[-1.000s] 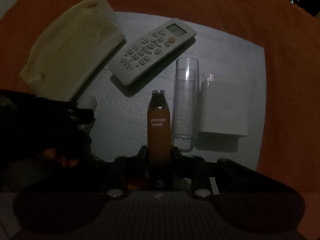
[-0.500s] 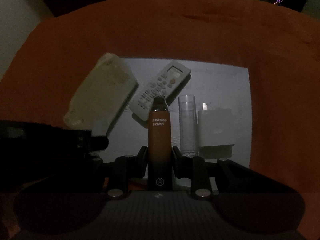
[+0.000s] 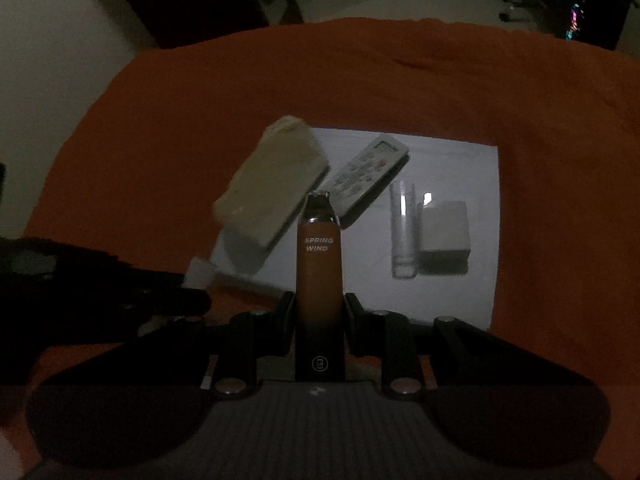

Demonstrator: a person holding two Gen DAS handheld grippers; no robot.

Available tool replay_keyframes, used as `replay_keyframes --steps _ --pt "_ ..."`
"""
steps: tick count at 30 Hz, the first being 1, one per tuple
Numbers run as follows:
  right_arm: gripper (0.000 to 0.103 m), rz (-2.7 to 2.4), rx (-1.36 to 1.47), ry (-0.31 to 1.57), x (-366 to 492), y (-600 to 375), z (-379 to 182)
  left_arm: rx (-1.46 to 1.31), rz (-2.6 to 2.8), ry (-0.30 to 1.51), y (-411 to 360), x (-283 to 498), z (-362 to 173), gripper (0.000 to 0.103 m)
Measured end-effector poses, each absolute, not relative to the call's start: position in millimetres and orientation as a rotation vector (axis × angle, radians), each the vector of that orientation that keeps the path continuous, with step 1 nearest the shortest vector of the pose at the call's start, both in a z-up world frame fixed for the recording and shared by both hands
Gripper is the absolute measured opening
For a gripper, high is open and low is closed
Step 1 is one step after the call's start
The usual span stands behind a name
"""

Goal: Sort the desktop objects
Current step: 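Lift the glass tube with the left tool while the right tool carries the orange bottle toward the box, then lower the glass tube into the box with the left tool while the right tool sets the orange bottle down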

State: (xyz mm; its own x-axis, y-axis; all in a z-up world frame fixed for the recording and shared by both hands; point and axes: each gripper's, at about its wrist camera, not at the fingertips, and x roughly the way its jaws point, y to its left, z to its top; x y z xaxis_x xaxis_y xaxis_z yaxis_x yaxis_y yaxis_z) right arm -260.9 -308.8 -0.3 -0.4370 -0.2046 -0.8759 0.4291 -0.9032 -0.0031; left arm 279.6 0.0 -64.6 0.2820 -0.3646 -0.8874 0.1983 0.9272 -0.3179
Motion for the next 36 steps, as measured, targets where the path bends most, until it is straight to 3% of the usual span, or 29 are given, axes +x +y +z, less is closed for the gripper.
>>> replay_keyframes --steps 9,22,36 --pt "0.027 -2.31 1.38 0.373 -191.7 -304.4 -0.4 -0.219 -0.431 1.241 4.2 222.2 -68.3 0.016" --pt "0.027 -2.319 1.483 0.238 -157.6 -282.3 -53.4 -0.295 -0.356 1.292 12.2 181.2 -115.2 0.016" --pt "0.027 -2.276 1.692 0.478 -147.5 -263.6 -131.0 -0.186 -0.284 1.339 13.8 164.9 -152.9 0.016"
